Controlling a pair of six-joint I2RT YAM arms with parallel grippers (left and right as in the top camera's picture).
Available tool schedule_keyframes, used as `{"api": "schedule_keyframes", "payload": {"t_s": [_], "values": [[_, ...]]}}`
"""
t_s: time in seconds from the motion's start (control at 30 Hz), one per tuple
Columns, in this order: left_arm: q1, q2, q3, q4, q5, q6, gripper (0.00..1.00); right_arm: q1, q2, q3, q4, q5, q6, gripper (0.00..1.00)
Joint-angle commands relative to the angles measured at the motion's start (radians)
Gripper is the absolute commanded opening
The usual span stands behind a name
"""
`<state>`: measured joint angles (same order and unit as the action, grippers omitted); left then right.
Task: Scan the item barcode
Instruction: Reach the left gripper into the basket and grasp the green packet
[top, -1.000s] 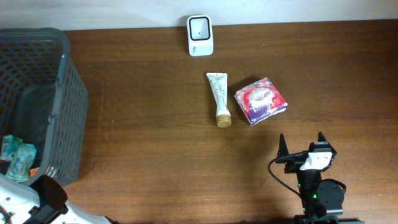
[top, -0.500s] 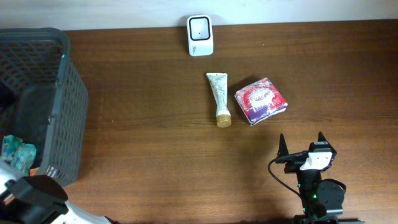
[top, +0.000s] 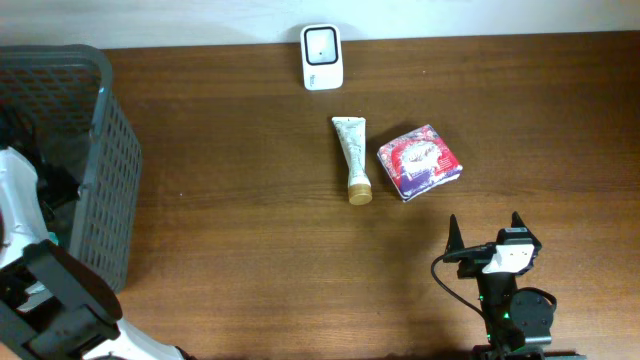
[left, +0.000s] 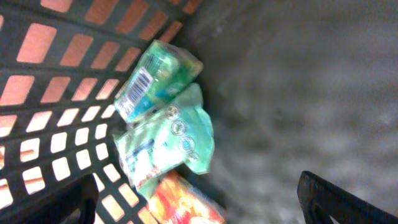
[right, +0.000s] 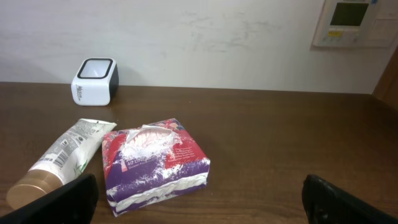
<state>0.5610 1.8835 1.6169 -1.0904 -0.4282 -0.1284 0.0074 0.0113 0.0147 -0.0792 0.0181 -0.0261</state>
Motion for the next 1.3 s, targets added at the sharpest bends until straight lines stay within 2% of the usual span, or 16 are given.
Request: {"api": "schedule_keyframes", "payload": {"t_s": [0.0, 0.07, 0.13, 0.23, 0.3, 0.5, 0.57, 0.63, 0.67, 0.73, 0.77, 0.93, 1.13, 1.27], "values": [[0.006, -0.001, -0.112, 0.078, -0.076, -0.013, 1.0, 0.005, -0.007, -0.009, -0.003, 0.002, 0.004, 0.99], [0.006, 0.0, -0.167, 0.144, -0.105, -0.013, 1.0, 0.005, -0.007, -0.009, -0.003, 0.002, 0.004, 0.99], [0.01, 0.001, -0.216, 0.211, -0.112, -0.013, 0.95, 0.005, -0.007, -0.009, -0.003, 0.002, 0.004, 0.99], [0.027, 0.002, -0.264, 0.258, -0.112, -0.014, 0.91, 0.005, -0.007, -0.009, -0.003, 0.002, 0.004, 0.99], [0.045, 0.002, -0.32, 0.285, -0.111, -0.07, 0.89, 0.005, -0.007, -0.009, -0.003, 0.002, 0.004, 0.99], [0.095, 0.002, -0.432, 0.39, -0.111, -0.081, 0.84, 0.005, -0.007, -0.009, -0.003, 0.002, 0.004, 0.99], [0.111, 0.002, -0.438, 0.432, -0.109, -0.08, 0.63, 0.005, -0.007, -0.009, -0.003, 0.002, 0.004, 0.99], [0.117, 0.002, -0.438, 0.455, -0.103, -0.08, 0.46, 0.005, -0.007, -0.009, -0.003, 0.002, 0.004, 0.99], [0.117, 0.002, -0.438, 0.455, -0.099, -0.08, 0.25, 0.005, -0.007, -0.009, -0.003, 0.002, 0.004, 0.99], [0.116, 0.001, -0.434, 0.452, -0.09, -0.08, 0.04, 0.005, -0.007, -0.009, -0.003, 0.002, 0.004, 0.98], [0.115, -0.005, -0.425, 0.444, -0.088, -0.08, 0.0, 0.005, -0.007, -0.009, -0.003, 0.002, 0.004, 0.99], [0.062, -0.161, -0.269, 0.351, -0.036, -0.08, 0.0, 0.005, -0.007, -0.009, -0.003, 0.002, 0.004, 0.99], [0.015, -0.44, -0.106, 0.356, 0.18, -0.08, 0.01, 0.005, -0.007, -0.009, -0.003, 0.002, 0.004, 0.99], [0.015, -0.679, -0.086, 0.452, 0.916, -0.096, 0.0, 0.005, -0.007, -0.009, -0.003, 0.002, 0.004, 0.99]]}}
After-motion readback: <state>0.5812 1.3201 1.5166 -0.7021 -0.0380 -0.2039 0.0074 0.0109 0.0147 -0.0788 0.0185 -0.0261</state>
